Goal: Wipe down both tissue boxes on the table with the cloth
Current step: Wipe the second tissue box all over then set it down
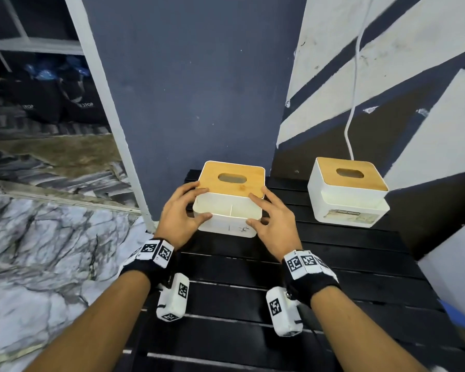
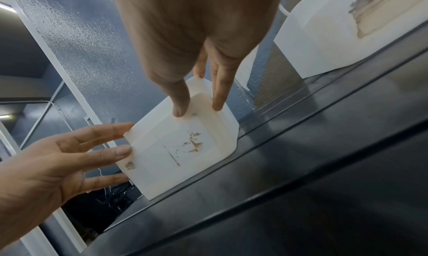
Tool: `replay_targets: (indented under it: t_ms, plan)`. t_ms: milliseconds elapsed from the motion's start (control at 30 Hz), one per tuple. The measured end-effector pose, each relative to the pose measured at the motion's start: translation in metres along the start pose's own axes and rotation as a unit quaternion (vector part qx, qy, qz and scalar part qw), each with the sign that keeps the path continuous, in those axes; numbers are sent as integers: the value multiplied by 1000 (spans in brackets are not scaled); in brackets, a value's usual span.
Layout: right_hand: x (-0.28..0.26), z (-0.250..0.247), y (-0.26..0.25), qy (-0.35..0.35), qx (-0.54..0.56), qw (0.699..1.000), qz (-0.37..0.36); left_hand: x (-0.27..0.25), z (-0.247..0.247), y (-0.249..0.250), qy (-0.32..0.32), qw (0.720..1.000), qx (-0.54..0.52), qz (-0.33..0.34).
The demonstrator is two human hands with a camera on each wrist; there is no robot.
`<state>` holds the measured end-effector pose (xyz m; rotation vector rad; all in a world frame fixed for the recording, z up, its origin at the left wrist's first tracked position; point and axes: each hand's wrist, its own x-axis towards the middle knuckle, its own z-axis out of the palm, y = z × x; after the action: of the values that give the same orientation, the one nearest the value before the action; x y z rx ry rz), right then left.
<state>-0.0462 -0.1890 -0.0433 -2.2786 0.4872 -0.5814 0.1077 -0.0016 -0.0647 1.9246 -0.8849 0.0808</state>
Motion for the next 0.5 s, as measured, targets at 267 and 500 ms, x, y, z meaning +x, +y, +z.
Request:
replay_targets:
  t_ms: [267, 500]
  plan:
    - [37, 6, 1, -8, 14, 1000, 8, 29, -1, -1, 11, 1000, 8, -20]
    - [66, 15, 7, -5, 17, 1000, 3, 53, -4, -3, 6, 999, 3, -45]
